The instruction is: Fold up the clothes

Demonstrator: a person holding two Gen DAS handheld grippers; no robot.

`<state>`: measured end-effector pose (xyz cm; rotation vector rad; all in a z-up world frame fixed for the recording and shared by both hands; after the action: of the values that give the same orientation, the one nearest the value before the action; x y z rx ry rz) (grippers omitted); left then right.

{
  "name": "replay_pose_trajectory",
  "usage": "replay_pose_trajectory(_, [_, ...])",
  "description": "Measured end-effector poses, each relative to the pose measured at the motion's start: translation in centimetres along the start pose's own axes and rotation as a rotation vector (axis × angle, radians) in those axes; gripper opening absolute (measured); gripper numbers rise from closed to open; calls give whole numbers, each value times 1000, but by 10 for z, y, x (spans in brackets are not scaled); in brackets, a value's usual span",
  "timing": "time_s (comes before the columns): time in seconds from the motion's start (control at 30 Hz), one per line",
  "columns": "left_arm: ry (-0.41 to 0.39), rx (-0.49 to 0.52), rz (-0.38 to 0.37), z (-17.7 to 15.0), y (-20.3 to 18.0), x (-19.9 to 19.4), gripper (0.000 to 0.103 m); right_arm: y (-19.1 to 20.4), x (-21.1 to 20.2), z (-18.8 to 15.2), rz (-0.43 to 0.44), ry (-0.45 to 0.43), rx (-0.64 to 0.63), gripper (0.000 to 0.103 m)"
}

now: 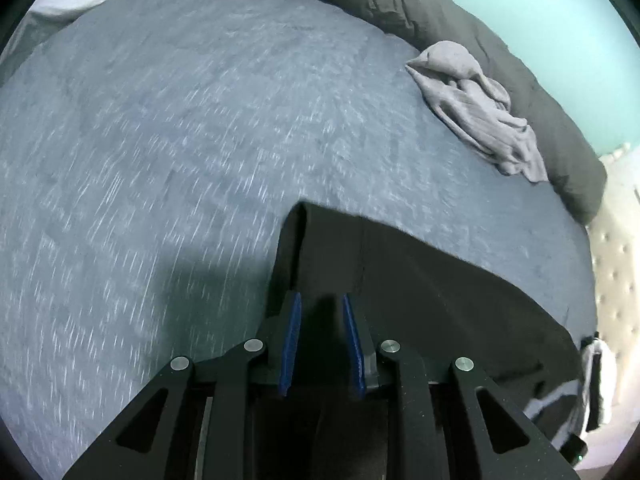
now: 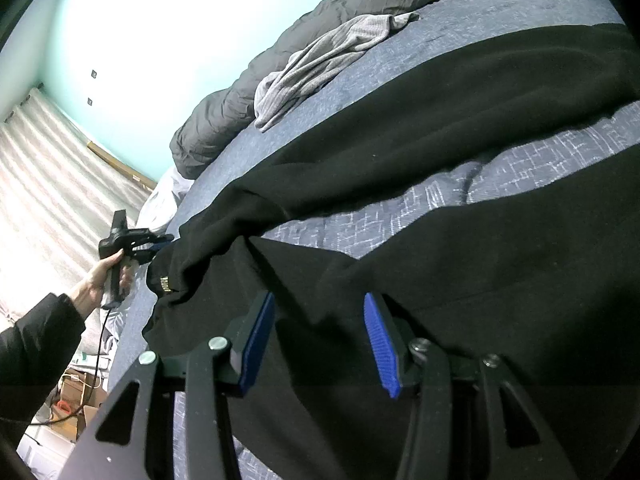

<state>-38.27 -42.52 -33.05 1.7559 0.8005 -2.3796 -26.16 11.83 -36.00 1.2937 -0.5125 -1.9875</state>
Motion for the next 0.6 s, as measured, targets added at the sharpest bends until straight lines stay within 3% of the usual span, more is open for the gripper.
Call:
replay_pose_trajectory(0.17, [-9, 24, 31, 16, 0, 10, 24, -4, 6, 0, -5, 11, 8, 48])
replay_pose_trajectory(0.6, [-14, 64, -8, 28, 3, 18, 22, -9, 10, -1, -5, 23, 11, 48])
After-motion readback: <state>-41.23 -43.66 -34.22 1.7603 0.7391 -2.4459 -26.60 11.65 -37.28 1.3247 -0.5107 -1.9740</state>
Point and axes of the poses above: each gripper's, at about its wrist camera, not at the fingertips, and x roughly the way its jaws point, y to its left, z to its top, the point moved 8 cm from there along x, roughly the way its jaws point, and after that the axes turned 9 degrees about y, right-handed, at the moved point
